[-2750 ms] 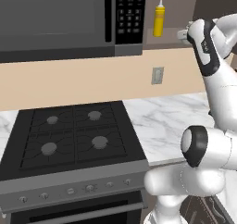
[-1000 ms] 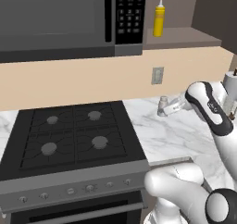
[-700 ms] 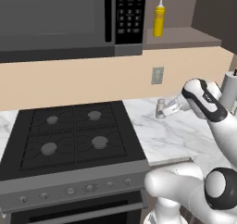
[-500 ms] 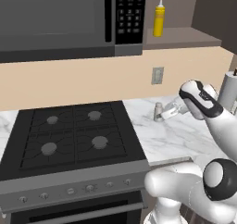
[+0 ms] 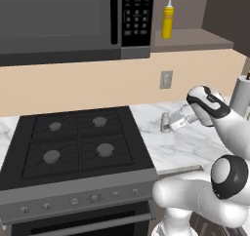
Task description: Take 2 condiments from the cabinet and move them on the counter near the stove.Make sure the condiments are lined up with each other, next to each other.
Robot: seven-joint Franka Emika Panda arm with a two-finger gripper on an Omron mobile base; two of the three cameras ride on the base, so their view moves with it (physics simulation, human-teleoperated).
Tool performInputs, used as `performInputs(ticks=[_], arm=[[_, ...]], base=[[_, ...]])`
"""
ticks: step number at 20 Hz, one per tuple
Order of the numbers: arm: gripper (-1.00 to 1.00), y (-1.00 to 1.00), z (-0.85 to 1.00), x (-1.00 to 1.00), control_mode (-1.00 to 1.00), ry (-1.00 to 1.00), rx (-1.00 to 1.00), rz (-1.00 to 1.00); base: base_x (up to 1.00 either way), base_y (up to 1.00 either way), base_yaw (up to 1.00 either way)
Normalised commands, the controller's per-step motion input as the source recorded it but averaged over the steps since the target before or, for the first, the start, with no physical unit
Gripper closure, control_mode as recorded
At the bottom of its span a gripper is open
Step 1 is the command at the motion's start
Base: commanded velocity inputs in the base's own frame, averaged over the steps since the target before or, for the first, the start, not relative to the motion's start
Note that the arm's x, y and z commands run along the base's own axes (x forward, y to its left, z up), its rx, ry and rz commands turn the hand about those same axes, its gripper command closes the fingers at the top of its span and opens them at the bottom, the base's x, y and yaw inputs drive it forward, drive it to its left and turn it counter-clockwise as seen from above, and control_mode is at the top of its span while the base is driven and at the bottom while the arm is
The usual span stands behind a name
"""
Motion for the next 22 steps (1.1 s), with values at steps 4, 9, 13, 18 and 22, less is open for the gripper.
performInputs(ticks=[4, 9, 13, 18, 22], arm=[[1.0, 0.08, -0.26, 0.0, -1.0, -0.03, 0.0, 0.06], [1.0, 0.11, -0.28, 0.0, -1.0, -0.1, 0.0, 0.05], [1.0, 0.01, -0.17, 0.0, -1.0, -0.1, 0.0, 0.02], [1.0, 0.0, -0.17, 0.0, -1.0, -0.09, 0.0, 0.02], [1.0, 0.07, -0.23, 0.0, -1.0, -0.08, 0.0, 0.04]], base=[[0.0, 0.0, 0.0], [0.0, 0.0, 0.0], [0.0, 0.0, 0.0], [0.0, 0.0, 0.0], [0.0, 0.0, 0.0]])
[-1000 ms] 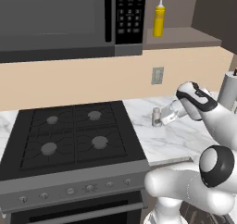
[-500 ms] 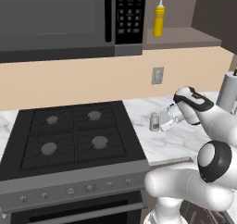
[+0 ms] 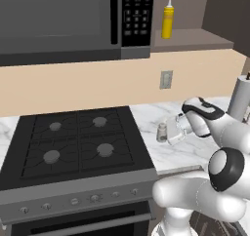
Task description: Take 2 condiments from the cabinet and move them on the counter near the stove.Make sure the condiments are lined up with each other, next to each other.
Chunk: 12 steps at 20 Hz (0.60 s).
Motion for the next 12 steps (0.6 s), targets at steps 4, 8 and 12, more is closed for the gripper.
performInputs(ticks=[4, 8, 12], arm=[[1.0, 0.03, -0.1, 0.0, -1.0, 0.0, 0.0, 0.06], [1.0, 0.0, -0.07, 0.02, -1.0, 0.0, 0.0, 0.06], [1.0, 0.0, -0.08, 0.01, -1.0, 0.0, 0.0, 0.06]], base=[[0.0, 0.0, 0.0], [0.0, 0.0, 0.0], [0.0, 0.0, 0.0]])
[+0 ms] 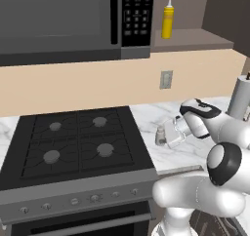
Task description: Take 2 condiments from the cabinet and move them on the counter near the stove.Make sure the condiments are lined up with each other, next to each other.
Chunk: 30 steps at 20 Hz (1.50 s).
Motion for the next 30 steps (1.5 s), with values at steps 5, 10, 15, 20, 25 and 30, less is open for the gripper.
performInputs(ticks=[5, 10, 15, 20, 25, 30], arm=[[1.0, 0.0, -0.12, 0.0, -1.0, -0.02, 0.0, 0.05], [1.0, 0.0, -0.12, 0.0, -1.0, -0.03, 0.0, 0.04], [1.0, 0.0, -0.06, 0.0, -1.0, -0.02, 0.0, 0.03], [1.0, 0.0, -0.06, 0.01, -1.0, -0.05, 0.0, 0.03], [1.0, 0.0, -0.04, 0.05, -1.0, -0.06, 0.0, 0.02], [1.0, 0.0, 0.0, 0.03, -1.0, -0.02, 0.08, 0.02]], base=[[0.0, 0.0, 0.0], [0.0, 0.0, 0.0], [0.0, 0.0, 0.0], [0.0, 0.0, 0.0], [0.0, 0.0, 0.0], [0.0, 0.0, 0.0]])
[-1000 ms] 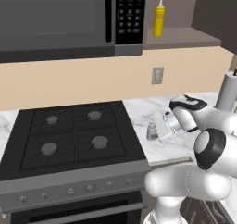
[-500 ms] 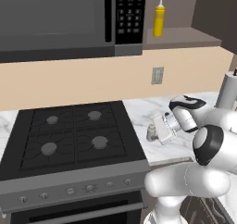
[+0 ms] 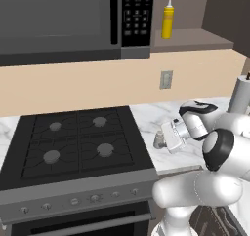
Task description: Take 2 condiments from the cabinet and move them on the counter near the stove.Make sure the condiments are lined up with each other, next to each other.
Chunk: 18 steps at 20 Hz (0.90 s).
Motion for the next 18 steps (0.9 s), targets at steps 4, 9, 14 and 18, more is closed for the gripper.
performInputs(ticks=[4, 9, 14, 18], arm=[[1.0, 0.0, -0.02, 0.09, -1.0, 0.0, 0.01, 0.02], [1.0, 0.0, -0.07, 0.11, -1.0, 0.0, 0.0, 0.01], [-1.0, 0.0, -0.12, 0.14, -1.0, 0.0, 0.0, 0.01], [-1.0, 0.0, -0.12, 0.01, -1.0, 0.0, 0.0, 0.03]], base=[[0.0, 0.0, 0.0], [0.0, 0.0, 0.0], [0.0, 0.0, 0.0], [0.0, 0.0, 0.0]])
